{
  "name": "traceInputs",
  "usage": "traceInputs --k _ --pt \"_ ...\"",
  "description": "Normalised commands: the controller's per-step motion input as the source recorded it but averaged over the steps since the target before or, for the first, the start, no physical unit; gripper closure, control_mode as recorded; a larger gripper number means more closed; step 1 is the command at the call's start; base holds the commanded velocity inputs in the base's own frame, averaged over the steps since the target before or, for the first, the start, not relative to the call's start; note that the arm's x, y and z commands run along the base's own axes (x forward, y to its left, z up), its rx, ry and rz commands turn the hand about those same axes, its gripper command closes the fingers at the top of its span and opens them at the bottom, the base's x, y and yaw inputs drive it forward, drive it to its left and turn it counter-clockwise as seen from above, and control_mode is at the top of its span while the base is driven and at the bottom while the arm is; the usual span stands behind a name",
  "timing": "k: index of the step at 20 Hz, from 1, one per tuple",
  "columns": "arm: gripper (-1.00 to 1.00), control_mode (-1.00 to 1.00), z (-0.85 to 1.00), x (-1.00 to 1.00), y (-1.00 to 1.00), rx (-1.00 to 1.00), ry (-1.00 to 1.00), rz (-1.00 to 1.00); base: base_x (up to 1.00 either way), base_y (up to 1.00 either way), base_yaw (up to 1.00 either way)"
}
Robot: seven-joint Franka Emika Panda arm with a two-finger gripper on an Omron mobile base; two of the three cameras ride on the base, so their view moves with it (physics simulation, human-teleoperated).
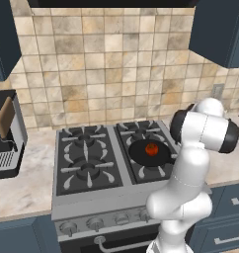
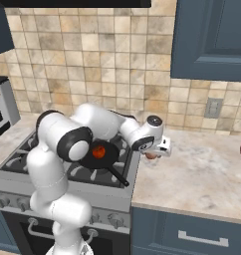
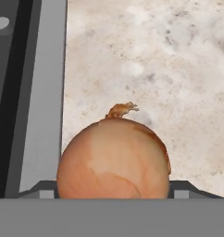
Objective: Place the pan on the front right burner on the stove. Then place the tomato and the onion in the pan and turn on the front right burner.
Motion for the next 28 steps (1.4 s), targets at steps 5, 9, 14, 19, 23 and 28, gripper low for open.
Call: traceInputs --k 5,9,14,19,23,28 --pt "1.0 -1.0 0.43 -0.26 0.04 0.0 0.0 0.0 0.0 0.0 0.0" --pt "1.0 -1.0 0.22 -0.47 0.18 0.0 0.0 0.0 0.0 0.0 0.0" --pt "1.0 -1.0 0.11 -0.4 0.4 0.0 0.0 0.0 0.0 0.0 0.0" --pt "1.0 -1.0 0.13 -0.31 0.63 -0.02 0.0 0.0 0.0 0.0 0.0" --pt "1.0 -1.0 0.26 -0.12 0.64 -0.05 0.0 0.0 0.0 0.0 0.0" --pt "1.0 -1.0 0.27 -0.01 0.67 -0.06 0.0 0.0 0.0 0.0 0.0"
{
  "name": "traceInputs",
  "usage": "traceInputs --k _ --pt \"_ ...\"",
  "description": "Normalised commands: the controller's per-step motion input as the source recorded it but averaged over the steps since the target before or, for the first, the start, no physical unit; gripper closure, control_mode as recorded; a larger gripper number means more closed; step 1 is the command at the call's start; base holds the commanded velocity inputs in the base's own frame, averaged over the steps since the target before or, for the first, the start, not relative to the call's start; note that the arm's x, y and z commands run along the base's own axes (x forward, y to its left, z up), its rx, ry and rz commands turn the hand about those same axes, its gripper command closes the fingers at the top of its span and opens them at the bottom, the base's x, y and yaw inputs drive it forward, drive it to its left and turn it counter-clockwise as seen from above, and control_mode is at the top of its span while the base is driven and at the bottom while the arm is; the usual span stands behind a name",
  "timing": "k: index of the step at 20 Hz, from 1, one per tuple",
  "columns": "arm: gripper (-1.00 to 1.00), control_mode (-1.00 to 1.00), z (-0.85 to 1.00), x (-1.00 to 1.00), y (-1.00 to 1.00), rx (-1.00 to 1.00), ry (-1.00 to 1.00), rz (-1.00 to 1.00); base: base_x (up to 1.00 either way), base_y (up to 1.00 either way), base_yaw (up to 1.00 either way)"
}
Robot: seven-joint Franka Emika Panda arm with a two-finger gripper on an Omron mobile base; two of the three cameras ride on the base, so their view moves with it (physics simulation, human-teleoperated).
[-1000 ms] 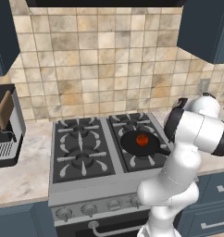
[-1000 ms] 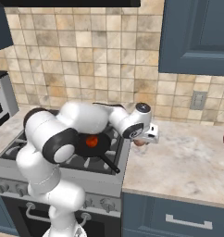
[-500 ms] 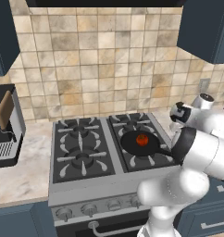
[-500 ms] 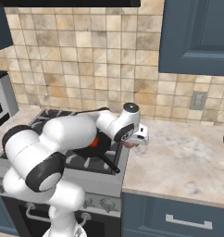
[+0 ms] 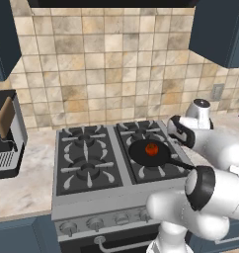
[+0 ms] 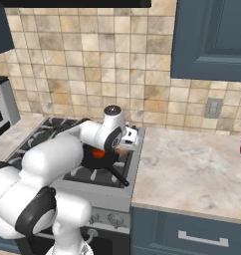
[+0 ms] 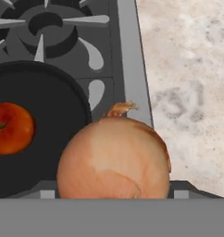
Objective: Place the pan on the front right burner on the stove. Then place the tomato and the onion in the pan and turn on the front right burner.
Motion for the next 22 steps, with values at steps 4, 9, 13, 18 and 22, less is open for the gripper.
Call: traceInputs --k 4,9,13,18,22 --pt "1.0 -1.0 0.12 -0.03 0.75 -0.06 0.0 0.0 0.0 0.0 0.0" --pt "1.0 -1.0 0.03 -0.03 0.76 -0.03 0.0 0.0 0.0 0.0 0.0" --pt "1.0 -1.0 0.04 0.0 0.65 0.0 -0.01 0.0 0.0 0.0 0.0" --pt "1.0 -1.0 0.09 0.0 0.34 0.03 -0.08 -0.02 0.0 0.0 0.0" --pt "1.0 -1.0 0.0 0.0 0.13 0.06 -0.03 -0.04 0.0 0.0 0.0"
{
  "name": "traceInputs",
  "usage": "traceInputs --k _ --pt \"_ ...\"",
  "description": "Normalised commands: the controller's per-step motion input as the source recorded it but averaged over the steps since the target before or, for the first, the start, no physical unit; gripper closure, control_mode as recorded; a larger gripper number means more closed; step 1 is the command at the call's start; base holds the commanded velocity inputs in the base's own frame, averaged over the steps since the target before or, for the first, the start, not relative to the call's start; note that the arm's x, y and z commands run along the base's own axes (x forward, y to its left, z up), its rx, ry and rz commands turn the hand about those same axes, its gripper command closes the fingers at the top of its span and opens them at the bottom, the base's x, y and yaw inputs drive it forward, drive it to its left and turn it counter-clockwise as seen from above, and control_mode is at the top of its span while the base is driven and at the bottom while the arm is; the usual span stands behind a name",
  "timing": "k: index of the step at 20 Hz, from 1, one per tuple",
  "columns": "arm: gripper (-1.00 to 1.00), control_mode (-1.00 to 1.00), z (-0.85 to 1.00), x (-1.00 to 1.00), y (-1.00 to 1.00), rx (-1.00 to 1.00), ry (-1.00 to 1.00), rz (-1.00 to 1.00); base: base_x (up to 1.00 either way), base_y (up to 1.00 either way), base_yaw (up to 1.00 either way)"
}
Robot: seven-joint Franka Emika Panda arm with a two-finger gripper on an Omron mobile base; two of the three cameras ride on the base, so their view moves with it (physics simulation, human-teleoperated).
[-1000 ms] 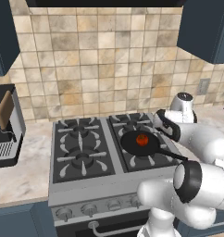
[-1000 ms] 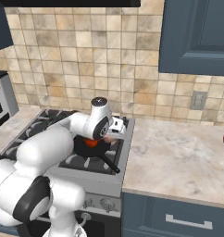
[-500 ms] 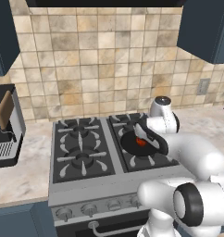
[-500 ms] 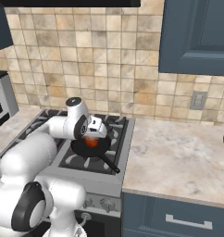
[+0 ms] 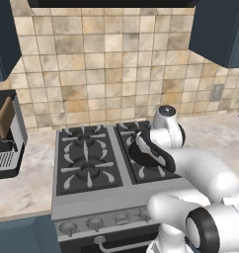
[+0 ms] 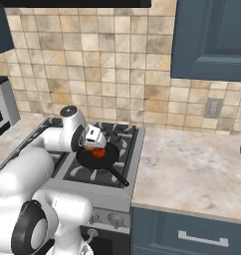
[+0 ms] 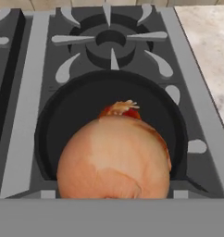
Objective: Place the pan on the front right burner on the stove. Then place the tomato and the onion in the pan and turn on the front right burner.
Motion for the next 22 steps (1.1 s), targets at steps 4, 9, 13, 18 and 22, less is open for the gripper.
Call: traceInputs --k 4,9,13,18,22 --pt "1.0 -1.0 0.0 0.0 0.12 0.04 0.0 0.0 0.0 0.0 0.0" --pt "1.0 -1.0 -0.02 0.0 0.11 0.01 0.03 0.0 0.0 0.0 0.0" --pt "1.0 -1.0 -0.12 0.0 0.23 0.0 0.04 0.0 0.0 0.0 0.0" --pt "1.0 -1.0 -0.14 0.0 0.32 0.0 0.03 0.0 0.0 0.0 0.0" --pt "1.0 -1.0 -0.21 0.0 0.02 0.0 0.02 0.0 0.0 0.0 0.0"
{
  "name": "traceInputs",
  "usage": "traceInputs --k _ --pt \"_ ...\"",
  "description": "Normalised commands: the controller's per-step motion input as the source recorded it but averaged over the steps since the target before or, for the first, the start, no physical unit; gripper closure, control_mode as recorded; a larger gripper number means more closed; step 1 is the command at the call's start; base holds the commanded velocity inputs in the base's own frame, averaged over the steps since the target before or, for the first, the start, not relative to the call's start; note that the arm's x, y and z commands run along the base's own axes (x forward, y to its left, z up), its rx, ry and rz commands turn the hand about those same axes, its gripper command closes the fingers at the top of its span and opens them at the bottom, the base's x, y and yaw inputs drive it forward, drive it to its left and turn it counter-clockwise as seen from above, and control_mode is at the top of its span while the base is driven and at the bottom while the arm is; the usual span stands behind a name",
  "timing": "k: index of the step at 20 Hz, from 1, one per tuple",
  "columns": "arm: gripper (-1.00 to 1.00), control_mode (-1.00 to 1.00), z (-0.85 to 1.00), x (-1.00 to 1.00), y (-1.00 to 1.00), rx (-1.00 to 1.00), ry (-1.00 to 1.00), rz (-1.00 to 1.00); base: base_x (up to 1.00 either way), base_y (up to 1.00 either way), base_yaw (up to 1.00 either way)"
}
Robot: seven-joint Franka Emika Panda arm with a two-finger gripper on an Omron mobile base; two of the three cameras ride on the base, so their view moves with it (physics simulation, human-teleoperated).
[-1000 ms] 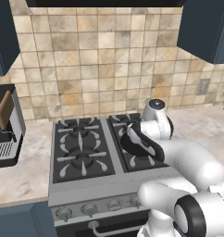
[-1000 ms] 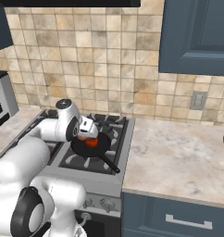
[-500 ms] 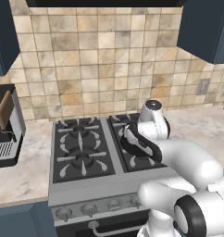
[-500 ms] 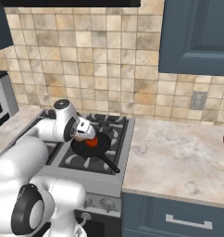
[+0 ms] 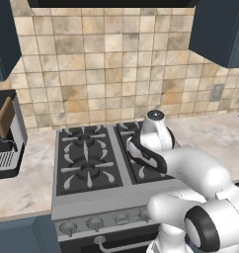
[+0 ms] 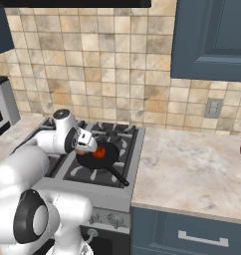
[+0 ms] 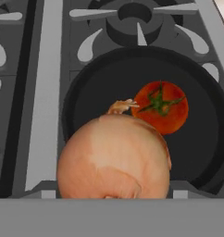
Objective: Place the pan on the front right burner on the stove. Then place the tomato and the onion in the pan and turn on the front right burner.
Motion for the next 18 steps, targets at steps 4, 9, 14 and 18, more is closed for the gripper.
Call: traceInputs --k 4,9,14,18 --pt "1.0 -1.0 -0.14 0.0 0.0 0.0 0.02 0.0 0.0 0.0 0.0" --pt "1.0 -1.0 -0.1 0.0 0.0 0.0 0.0 0.0 0.0 0.0 0.0" --pt "1.0 -1.0 -0.15 0.05 -0.05 0.0 0.0 0.0 0.0 0.0 0.0" --pt "1.0 -1.0 -0.06 0.17 -0.03 0.0 0.0 0.0 0.0 0.0 0.0"
